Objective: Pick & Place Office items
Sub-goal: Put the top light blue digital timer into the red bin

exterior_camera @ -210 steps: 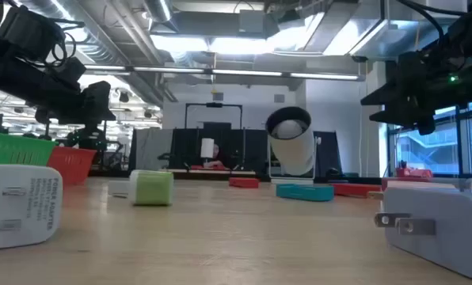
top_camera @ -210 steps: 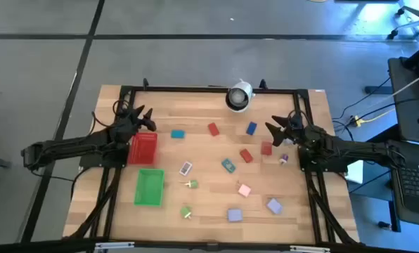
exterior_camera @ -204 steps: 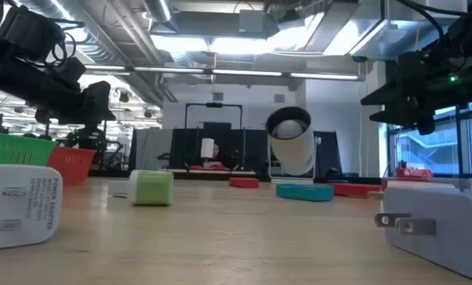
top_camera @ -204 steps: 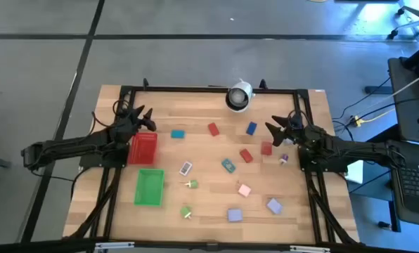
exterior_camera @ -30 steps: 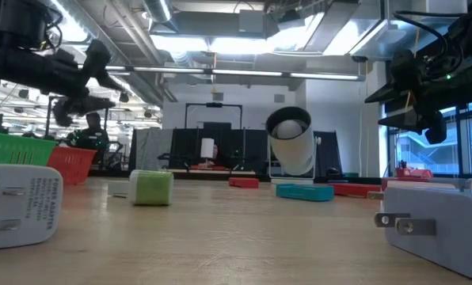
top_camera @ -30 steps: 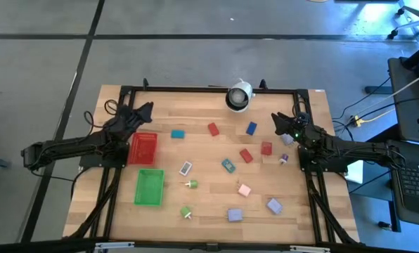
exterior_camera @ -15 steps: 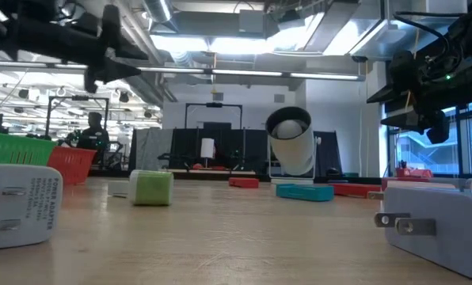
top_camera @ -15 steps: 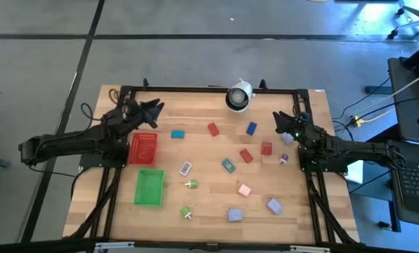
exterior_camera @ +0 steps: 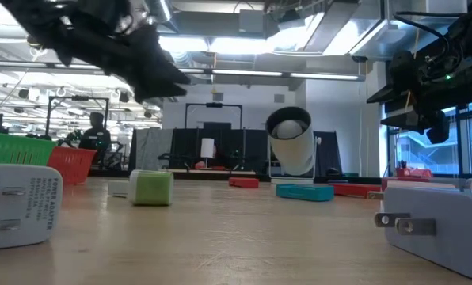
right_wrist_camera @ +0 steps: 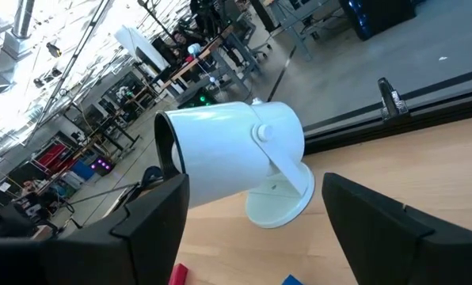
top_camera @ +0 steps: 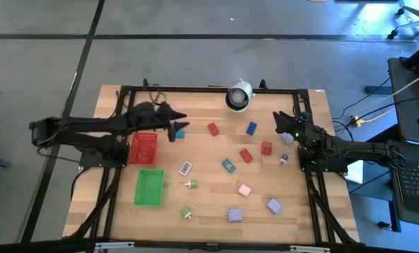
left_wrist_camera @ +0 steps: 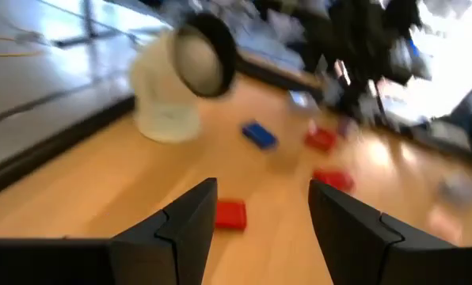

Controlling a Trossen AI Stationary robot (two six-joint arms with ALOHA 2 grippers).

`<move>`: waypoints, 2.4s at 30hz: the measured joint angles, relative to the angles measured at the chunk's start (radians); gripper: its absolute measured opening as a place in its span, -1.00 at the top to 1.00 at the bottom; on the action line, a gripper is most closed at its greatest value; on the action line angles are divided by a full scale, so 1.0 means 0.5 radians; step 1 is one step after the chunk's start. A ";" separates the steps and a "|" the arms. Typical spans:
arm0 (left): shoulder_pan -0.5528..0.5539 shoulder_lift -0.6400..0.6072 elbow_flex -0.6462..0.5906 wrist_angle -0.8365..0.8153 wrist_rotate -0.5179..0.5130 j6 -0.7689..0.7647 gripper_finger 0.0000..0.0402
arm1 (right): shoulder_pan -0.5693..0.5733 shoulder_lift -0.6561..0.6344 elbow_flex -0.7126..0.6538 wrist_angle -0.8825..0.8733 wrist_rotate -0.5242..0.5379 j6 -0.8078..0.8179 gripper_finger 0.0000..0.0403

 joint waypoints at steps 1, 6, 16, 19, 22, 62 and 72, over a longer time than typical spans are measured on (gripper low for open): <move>0.000 0.054 0.035 -0.048 0.040 0.082 0.02 | 0.000 0.000 0.000 0.000 0.000 0.000 -0.45; 0.000 0.286 0.225 -0.445 -0.193 0.670 0.02 | 0.000 0.000 0.000 0.000 0.000 0.000 -0.45; 0.001 0.594 0.409 -1.111 -0.203 0.946 0.02 | 0.000 0.000 0.000 -0.015 0.000 0.000 -0.45; 0.000 0.653 0.410 -1.168 -0.060 1.001 0.02 | 0.000 0.000 0.000 -0.014 -0.001 0.000 -0.45; 0.001 0.728 0.410 -1.177 -0.088 1.132 0.02 | 0.000 0.001 0.000 -0.015 0.000 0.000 -0.45; -0.011 0.864 0.407 -0.077 0.293 0.141 0.73 | 0.000 0.000 0.000 -0.017 -0.002 -0.001 -0.45; -0.011 0.856 0.410 1.585 0.044 -0.045 0.74 | 0.000 0.001 0.000 -0.016 -0.002 -0.001 -0.45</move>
